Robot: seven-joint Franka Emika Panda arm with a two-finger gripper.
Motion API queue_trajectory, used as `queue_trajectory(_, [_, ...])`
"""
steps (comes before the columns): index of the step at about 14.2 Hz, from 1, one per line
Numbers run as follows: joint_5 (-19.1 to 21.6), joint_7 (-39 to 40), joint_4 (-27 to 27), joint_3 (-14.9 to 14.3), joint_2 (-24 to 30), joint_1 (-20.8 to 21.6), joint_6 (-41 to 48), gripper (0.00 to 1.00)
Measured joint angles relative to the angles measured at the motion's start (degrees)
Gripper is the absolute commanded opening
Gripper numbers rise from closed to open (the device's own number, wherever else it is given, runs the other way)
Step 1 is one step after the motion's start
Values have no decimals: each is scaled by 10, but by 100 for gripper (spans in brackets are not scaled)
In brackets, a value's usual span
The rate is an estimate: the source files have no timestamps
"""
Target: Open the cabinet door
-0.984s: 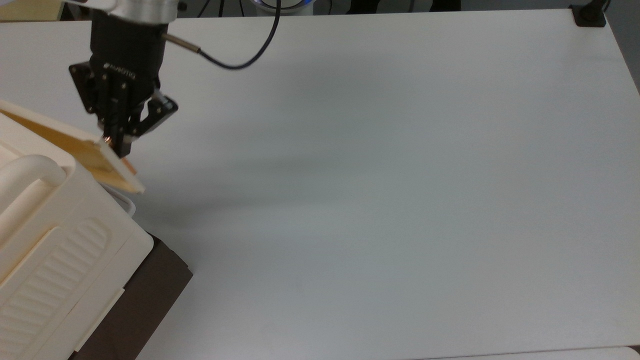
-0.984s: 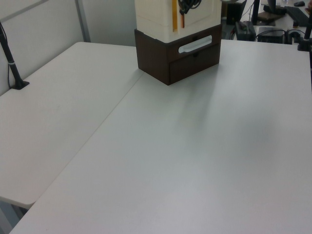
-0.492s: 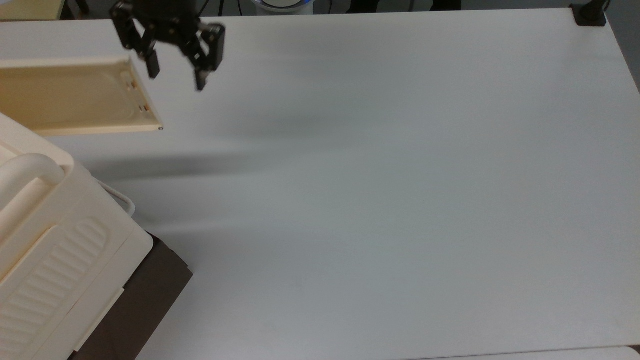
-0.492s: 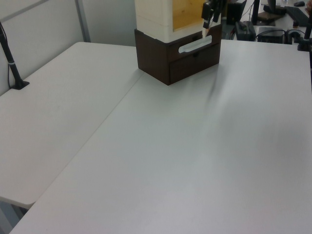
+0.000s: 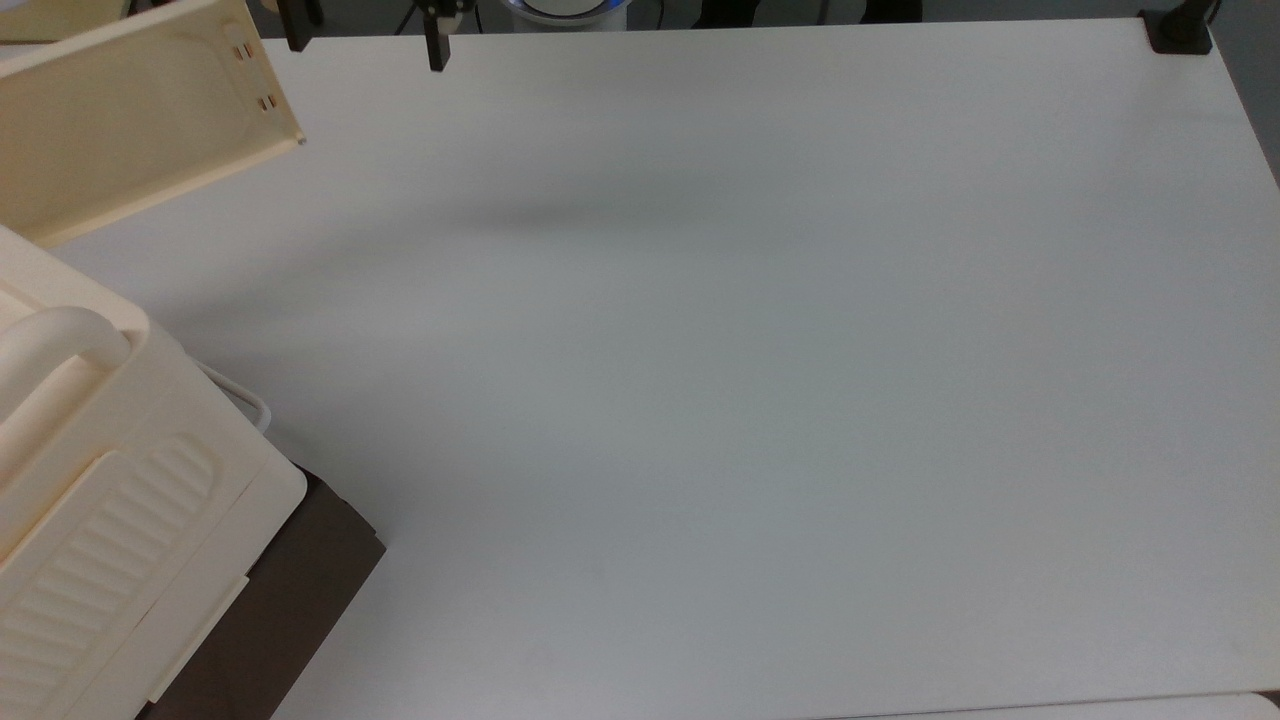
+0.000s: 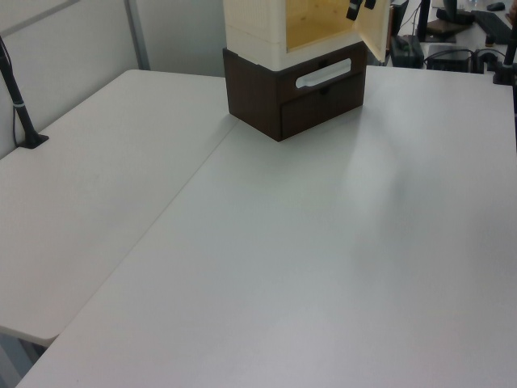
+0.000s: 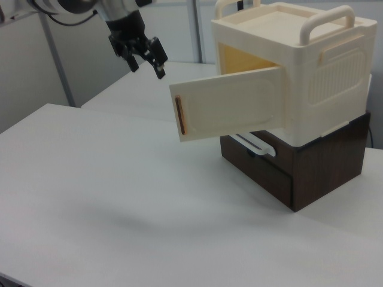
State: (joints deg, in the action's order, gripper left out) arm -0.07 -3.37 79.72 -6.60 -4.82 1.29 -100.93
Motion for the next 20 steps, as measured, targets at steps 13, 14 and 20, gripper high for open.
queue_trajectory(13, [-50, 1, 49, -13, -2, -65, 71, 100])
queue_trajectory(14, [-50, 1, 54, -14, -2, -66, 71, 100])
queue_trajectory(20, [-49, 3, 62, -4, -1, -63, 71, 100])
